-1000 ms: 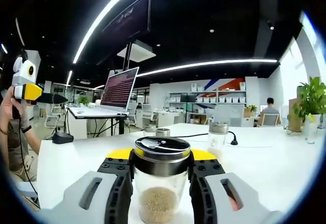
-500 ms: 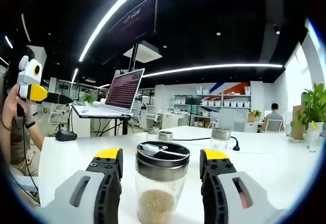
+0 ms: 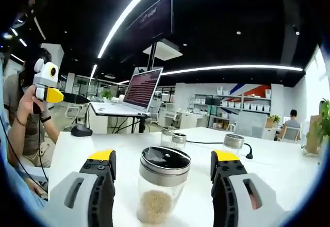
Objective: Rotate the seasoning bottle until the label or dispensing opening points toward the visible target arrow and the bottle remains upright within the marked orientation range
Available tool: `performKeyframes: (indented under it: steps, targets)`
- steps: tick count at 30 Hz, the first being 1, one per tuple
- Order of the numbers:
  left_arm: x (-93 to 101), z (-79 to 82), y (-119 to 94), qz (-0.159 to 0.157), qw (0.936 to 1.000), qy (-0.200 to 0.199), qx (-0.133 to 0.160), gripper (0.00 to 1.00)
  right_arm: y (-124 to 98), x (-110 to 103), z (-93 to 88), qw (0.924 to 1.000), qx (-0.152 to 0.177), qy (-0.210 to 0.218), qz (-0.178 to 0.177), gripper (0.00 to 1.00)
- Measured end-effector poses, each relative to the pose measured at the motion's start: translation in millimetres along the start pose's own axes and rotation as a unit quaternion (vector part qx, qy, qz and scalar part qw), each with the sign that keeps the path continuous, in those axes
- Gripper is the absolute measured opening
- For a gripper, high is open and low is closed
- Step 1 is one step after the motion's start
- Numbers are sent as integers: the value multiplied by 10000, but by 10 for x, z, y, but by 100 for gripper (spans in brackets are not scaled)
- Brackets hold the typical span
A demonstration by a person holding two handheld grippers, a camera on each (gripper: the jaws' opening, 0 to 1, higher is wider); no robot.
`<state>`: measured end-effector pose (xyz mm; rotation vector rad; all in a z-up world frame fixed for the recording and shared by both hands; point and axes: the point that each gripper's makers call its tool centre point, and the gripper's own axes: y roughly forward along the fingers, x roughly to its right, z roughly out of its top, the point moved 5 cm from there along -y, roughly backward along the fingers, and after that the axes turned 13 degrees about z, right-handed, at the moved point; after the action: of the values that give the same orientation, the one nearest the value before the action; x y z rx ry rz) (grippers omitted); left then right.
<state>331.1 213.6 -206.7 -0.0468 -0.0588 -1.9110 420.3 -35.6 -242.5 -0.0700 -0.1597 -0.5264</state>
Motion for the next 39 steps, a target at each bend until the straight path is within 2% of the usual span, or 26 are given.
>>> performKeyframes:
  steps: [3, 5, 11, 14, 18, 24, 28, 35, 39]
  targets:
    - [11, -9, 11, -15, 10000, -5, -25, 89, -23, 36, 16, 9994, 65, -180, 290, 78]
    - [22, -10, 13, -39, 10000, 4, -30, 89, -34, 52, 24, 9986, 124, -131, 490, 79]
    - [18, -14, 19, -47, 10000, 18, -36, 87, -39, 72, -19, 9906, 244, 302, 1314, 85]
    - [18, -8, 15, -48, 10000, 9, -20, 87, -5, 138, -53, 9880, 433, 461, 1409, 86]
    - [28, -2, 18, -70, 10000, -2, -11, 87, 47, 143, -113, 9806, 580, 660, 1754, 86]
    - [29, 3, 16, -72, 10000, 2, 38, 87, 104, 134, -157, 9692, 506, 747, 2293, 82]
    - [21, -16, 18, -56, 10000, -7, 7, 87, 109, 150, -126, 9570, 593, 850, 2709, 80]
    - [9, -3, 7, -46, 10000, -34, 32, 87, 51, 243, -96, 9429, 679, 1027, 3094, 76]
    - [20, -3, 12, -33, 10000, 0, 31, 87, 37, 291, -155, 9379, 580, 1053, 3253, 75]
